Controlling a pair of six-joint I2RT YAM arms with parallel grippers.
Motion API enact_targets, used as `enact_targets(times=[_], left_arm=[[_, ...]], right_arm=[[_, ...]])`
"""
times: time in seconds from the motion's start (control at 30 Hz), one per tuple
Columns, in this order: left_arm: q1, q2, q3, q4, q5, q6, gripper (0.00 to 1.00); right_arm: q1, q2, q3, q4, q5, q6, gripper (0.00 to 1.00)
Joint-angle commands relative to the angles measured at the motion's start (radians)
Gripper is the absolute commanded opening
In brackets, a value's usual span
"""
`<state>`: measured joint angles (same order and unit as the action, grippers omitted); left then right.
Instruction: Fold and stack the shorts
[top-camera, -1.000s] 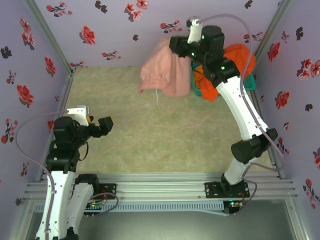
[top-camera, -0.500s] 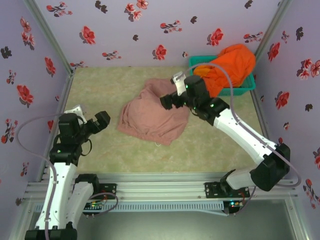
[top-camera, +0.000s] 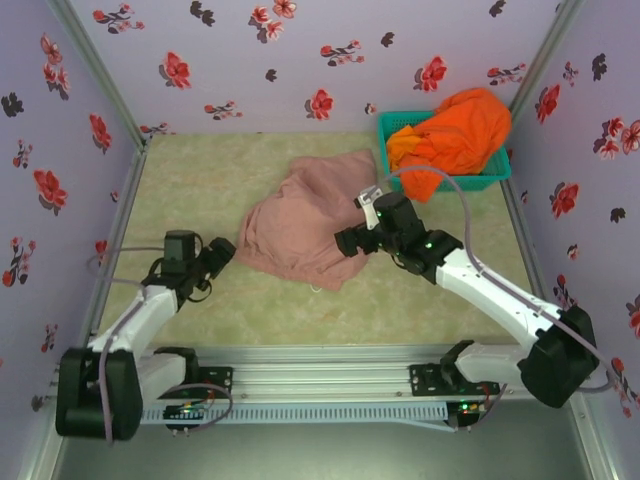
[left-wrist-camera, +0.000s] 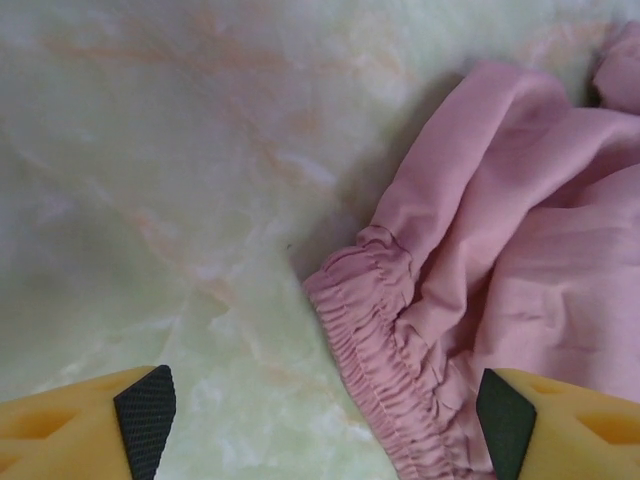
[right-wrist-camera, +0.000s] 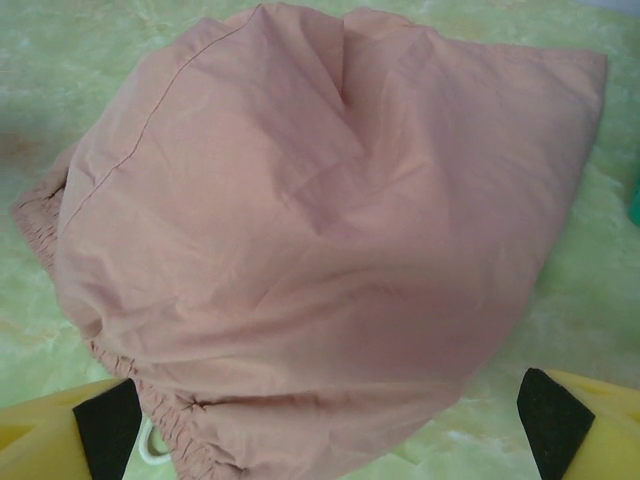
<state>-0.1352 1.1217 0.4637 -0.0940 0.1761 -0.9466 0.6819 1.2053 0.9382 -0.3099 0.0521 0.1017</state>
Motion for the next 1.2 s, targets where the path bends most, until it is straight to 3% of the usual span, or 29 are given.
enact_targets(times=[0.0, 0.17, 0.5, 0.77, 1.17], left_arm=[[-0.024, 0.101, 0.05, 0.141, 0.0, 0.039, 0.79], [-0.029, 0.254, 0.099, 0.194, 0.048, 0.084, 0.7], [-0.047, 0.398, 0.141, 0.267, 0.126, 0.081, 0.41], [-0.053, 0.358, 0.15, 0.266, 0.13, 0.073, 0.0], [-0.05, 0.102, 0.273, 0.057, 0.066, 0.122, 0.0]], right_arm=[[0.011, -0.043, -0.036, 0.004, 0.032, 0.033, 0.99], [0.017, -0.09, -0.071, -0.005, 0.045, 0.047, 0.99], [0.025, -0.095, -0.118, -0.01, 0.058, 0.069, 0.99], [0.073, -0.022, -0.133, -0.029, 0.095, 0.041, 0.97], [0.259, 0.277, -0.061, -0.032, 0.196, -0.059, 0.92]])
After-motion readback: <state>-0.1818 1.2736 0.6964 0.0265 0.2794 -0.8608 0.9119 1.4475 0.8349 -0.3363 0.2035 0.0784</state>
